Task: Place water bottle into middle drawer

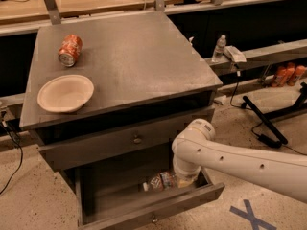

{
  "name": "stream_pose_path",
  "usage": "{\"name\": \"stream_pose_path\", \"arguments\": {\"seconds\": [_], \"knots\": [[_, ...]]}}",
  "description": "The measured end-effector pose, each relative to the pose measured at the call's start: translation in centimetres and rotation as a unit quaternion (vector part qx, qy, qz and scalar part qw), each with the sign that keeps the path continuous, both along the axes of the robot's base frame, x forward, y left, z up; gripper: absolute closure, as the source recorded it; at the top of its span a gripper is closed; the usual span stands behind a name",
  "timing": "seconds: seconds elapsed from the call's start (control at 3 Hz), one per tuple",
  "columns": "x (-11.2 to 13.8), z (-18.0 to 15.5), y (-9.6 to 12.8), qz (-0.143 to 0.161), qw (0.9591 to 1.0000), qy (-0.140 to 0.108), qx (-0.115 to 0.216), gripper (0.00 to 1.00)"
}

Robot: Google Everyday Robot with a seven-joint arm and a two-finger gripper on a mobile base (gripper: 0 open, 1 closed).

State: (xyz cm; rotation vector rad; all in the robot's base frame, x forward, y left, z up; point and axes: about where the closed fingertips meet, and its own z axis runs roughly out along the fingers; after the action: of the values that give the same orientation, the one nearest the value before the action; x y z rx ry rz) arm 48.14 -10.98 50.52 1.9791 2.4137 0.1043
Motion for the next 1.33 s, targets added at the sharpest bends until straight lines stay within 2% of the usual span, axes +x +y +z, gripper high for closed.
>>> {"name": "stream_pose_path", "arguments": {"seconds": [0.67, 1.0, 1.33], "knots": [[1.3, -4.2, 2.9, 0.015, 0.9988, -0.01, 0.046, 1.0], [1.9, -5.0, 3.7, 0.016, 0.9979, -0.015, 0.06, 1.0], [2.7, -6.0, 4.0, 0.009, 0.9973, -0.01, 0.072, 1.0]]}}
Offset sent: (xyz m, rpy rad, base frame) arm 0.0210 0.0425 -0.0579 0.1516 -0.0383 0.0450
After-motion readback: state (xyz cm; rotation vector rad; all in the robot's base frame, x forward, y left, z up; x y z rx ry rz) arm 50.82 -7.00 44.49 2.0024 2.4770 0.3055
